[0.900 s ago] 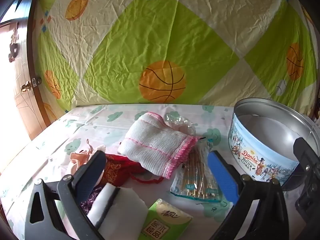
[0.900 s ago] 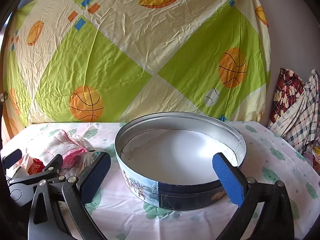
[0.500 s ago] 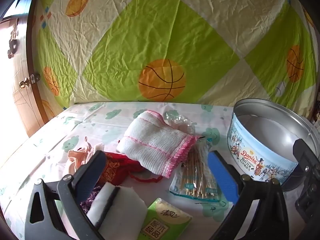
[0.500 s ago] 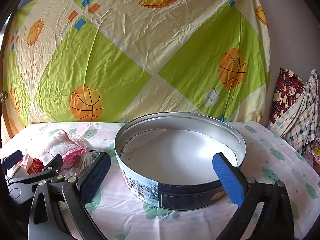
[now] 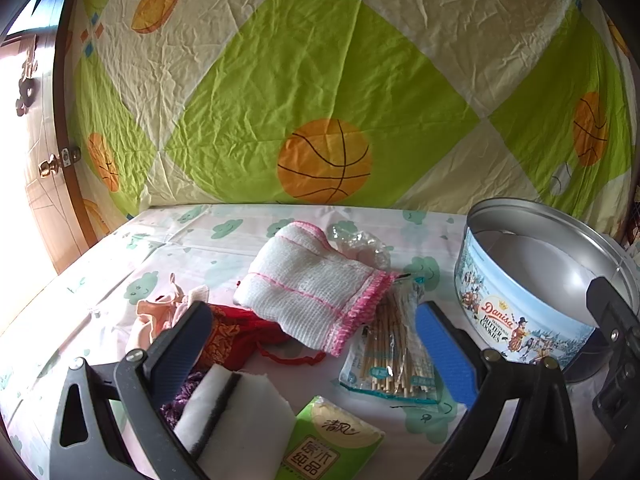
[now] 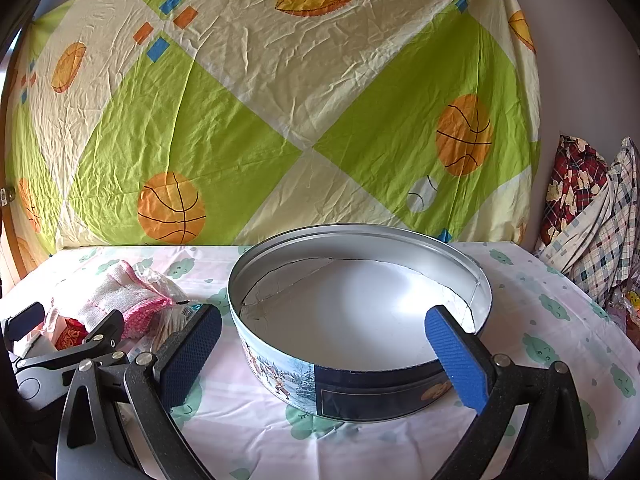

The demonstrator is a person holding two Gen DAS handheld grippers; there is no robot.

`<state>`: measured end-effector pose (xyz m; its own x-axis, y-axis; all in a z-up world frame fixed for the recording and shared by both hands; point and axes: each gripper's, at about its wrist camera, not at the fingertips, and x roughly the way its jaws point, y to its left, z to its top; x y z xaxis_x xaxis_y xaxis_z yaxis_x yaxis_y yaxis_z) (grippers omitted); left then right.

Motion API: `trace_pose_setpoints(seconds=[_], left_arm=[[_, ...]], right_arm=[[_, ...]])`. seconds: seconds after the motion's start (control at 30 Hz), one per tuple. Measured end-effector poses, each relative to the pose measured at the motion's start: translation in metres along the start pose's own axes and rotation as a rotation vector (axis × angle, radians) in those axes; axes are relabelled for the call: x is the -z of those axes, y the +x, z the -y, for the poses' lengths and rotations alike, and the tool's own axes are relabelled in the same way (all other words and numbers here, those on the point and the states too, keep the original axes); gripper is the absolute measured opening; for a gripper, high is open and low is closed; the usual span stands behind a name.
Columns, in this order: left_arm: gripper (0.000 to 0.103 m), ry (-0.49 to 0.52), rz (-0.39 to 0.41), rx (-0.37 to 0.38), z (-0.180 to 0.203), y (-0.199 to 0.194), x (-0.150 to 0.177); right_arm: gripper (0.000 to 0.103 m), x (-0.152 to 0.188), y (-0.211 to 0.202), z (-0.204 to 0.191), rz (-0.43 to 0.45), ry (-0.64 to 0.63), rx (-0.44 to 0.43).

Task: Organize soft objects
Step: 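Move the left tool toward the white-and-black sponge and purple scrunchie, then grasp the white-and-black sponge with the left tool and lift it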

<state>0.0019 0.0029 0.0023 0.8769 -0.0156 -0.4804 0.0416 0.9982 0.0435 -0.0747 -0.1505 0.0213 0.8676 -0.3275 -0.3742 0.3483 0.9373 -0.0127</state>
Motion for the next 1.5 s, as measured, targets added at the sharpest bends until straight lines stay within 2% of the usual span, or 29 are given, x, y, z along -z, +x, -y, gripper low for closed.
trace_pose_setpoints(seconds=[0.4, 0.63, 0.8, 1.1, 1.23, 1.4, 1.5], left_arm=[[0.103, -0.018, -0.006, -0.006, -0.004, 0.0, 0.002], [0.103, -0.026, -0.011, -0.001, -0.011, -0.013, 0.01], [0.103, -0.048, -0.038, -0.003, -0.029, -0.025, 0.021], [0.103, -0.071, -0.065, -0.088, -0.082, -0.044, 0.036], [0.103, -0.085, -0.086, -0.081, -0.094, -0.047, 0.04], [0.103, -0.075, -0.087, -0.058, -0.097, -0.052, 0.044], [0.103, -0.08, -0.085, -0.017, -0.095, -0.052, 0.043]], right_arm=[[0.103, 0.002, -0.001, 0.0, 0.002, -0.003, -0.022], [0.103, 0.001, -0.003, -0.003, 0.008, -0.008, -0.049], [0.103, 0.001, -0.004, -0.007, 0.003, -0.023, -0.07], [0.102, 0.004, -0.004, -0.015, -0.017, -0.05, -0.107], [0.102, 0.006, -0.005, -0.018, -0.014, -0.065, -0.113], [0.102, 0.009, -0.007, -0.025, -0.021, -0.084, -0.169], [0.102, 0.012, -0.007, -0.032, -0.027, -0.11, -0.182]])
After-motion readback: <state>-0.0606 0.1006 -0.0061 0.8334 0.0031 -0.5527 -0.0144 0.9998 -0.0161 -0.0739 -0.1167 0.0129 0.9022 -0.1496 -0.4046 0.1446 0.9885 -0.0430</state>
